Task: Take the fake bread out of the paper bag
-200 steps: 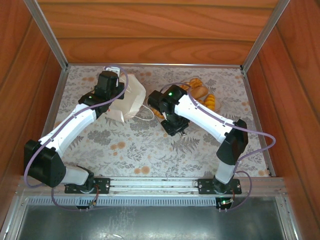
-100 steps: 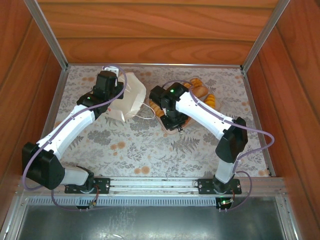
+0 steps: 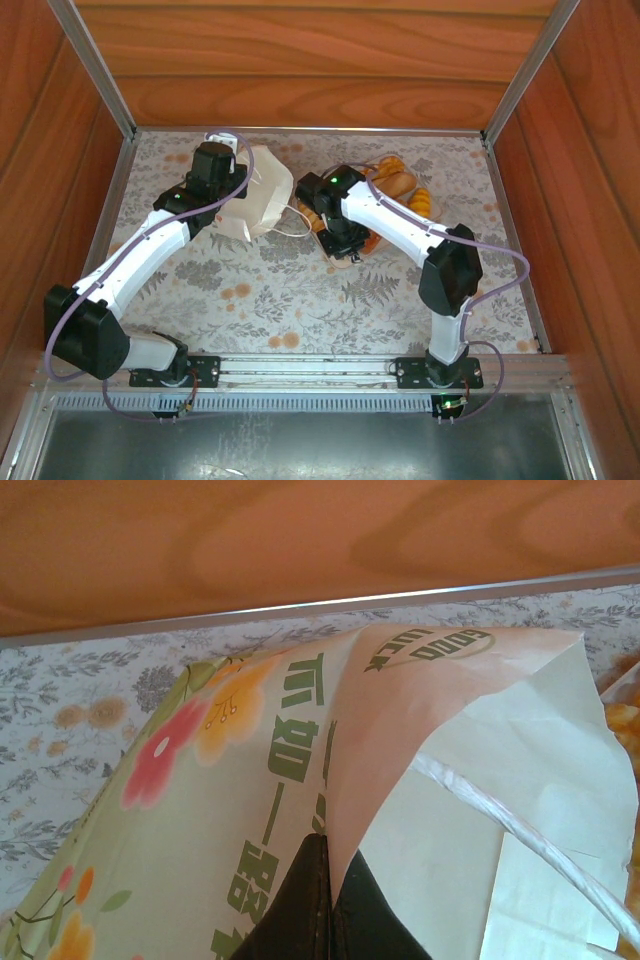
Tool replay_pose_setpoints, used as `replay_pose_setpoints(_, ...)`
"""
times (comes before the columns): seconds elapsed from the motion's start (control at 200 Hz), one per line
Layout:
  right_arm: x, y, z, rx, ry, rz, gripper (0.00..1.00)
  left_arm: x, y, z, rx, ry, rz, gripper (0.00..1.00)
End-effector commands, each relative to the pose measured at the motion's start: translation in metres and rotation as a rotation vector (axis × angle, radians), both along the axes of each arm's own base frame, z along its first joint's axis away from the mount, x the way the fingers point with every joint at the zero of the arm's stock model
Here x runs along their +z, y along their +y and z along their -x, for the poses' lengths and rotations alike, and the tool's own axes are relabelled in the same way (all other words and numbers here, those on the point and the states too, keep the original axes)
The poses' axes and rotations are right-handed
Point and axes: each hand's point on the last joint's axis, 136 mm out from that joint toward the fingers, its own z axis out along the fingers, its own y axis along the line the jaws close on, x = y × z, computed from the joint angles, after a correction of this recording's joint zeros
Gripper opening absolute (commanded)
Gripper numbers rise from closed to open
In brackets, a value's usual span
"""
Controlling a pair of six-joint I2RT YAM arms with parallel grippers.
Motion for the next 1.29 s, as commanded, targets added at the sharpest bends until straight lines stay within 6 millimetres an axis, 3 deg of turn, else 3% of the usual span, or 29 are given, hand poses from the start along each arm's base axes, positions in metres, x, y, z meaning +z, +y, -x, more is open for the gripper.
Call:
replay_pose_setpoints(0.0,0.004,0.005,-0.002,-0.031,0.001,-0.034,0.3,0.003,0.002,0.001,0.002,-0.005,0.02,0.0)
replay_pose_setpoints(0.2,0.023,0.017,0.001,-0.027,-0.017,-0.144,0.31,0.005,0.002,0.001,0.004,-0.01,0.017,0.0)
replay_pose_setpoints(0.425,0.061,0.015,0.004,-0.045,-0.106,-0.265,0.3,0.017,0.003,0.003,0.014,-0.031,0.042,0.0)
replay_pose_setpoints(0.63,0.093,-0.015,-0.001,-0.152,-0.243,-0.371,0.3,0.041,0.009,0.006,0.073,-0.02,0.165,0.0)
replay_pose_setpoints(0.73,0.102,-0.042,-0.007,-0.257,-0.32,-0.434,0.3,0.05,0.01,0.008,0.096,-0.004,0.246,0.0)
replay_pose_setpoints(0.86,0.101,-0.074,-0.008,-0.379,-0.401,-0.499,0.3,0.062,0.013,0.009,0.114,0.007,0.363,0.0)
replay_pose_setpoints(1.0,0.089,-0.094,0.0,-0.462,-0.411,-0.524,0.3,0.068,0.019,0.005,0.135,0.025,0.475,0.0)
replay_pose_setpoints(1.289,0.052,-0.111,0.023,-0.532,-0.344,-0.485,0.29,0.038,0.025,-0.019,0.167,0.15,0.71,0.0)
